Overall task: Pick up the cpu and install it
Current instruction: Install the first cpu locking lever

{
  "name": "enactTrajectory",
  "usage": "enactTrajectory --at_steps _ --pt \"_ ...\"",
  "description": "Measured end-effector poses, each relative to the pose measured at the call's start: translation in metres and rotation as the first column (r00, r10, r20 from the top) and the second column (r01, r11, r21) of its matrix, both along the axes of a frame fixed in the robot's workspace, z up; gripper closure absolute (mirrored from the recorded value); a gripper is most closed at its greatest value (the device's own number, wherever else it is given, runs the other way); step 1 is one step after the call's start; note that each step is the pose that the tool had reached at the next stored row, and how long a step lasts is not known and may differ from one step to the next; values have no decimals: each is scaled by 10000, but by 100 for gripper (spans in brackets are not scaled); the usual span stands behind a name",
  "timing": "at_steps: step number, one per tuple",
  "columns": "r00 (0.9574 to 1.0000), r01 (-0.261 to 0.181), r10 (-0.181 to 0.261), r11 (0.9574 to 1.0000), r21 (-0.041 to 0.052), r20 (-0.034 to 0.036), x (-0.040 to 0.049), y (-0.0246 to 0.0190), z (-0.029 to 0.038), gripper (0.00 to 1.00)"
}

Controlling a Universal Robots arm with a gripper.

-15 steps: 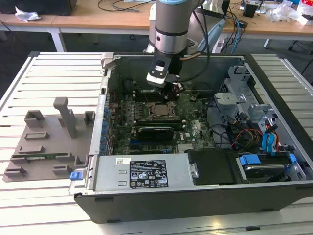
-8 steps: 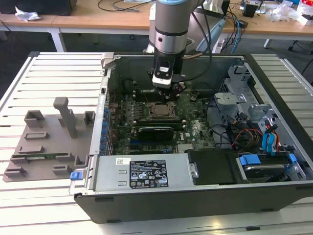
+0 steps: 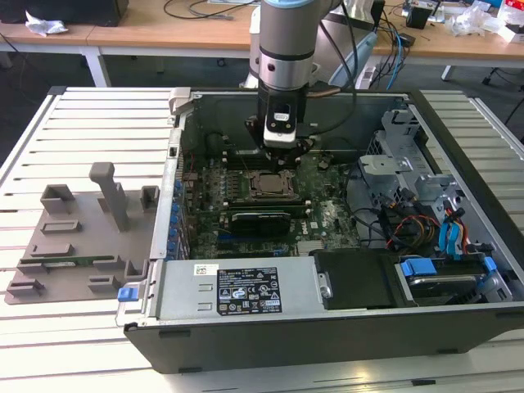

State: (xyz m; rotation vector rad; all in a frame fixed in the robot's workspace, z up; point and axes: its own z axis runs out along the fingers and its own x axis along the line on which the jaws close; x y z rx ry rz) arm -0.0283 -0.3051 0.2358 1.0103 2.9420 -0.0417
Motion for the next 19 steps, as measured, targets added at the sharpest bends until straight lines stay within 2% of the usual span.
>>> enactTrajectory --at_steps 5,8,12,14,17,19 --pt "9976 -697 697 9976 0 0 0 0 0 89" --pt "9935 -1138 1138 9935 0 0 0 0 0 89" --pt "9837 -1800 1800 9837 -1 0 0 0 0 89" --pt "9807 -1957 1957 9807 0 0 0 0 0 89" --pt "9738 -2274 2274 9738 -1 0 0 0 0 89" --pt "9643 -2648 2648 9643 0 0 0 0 0 89"
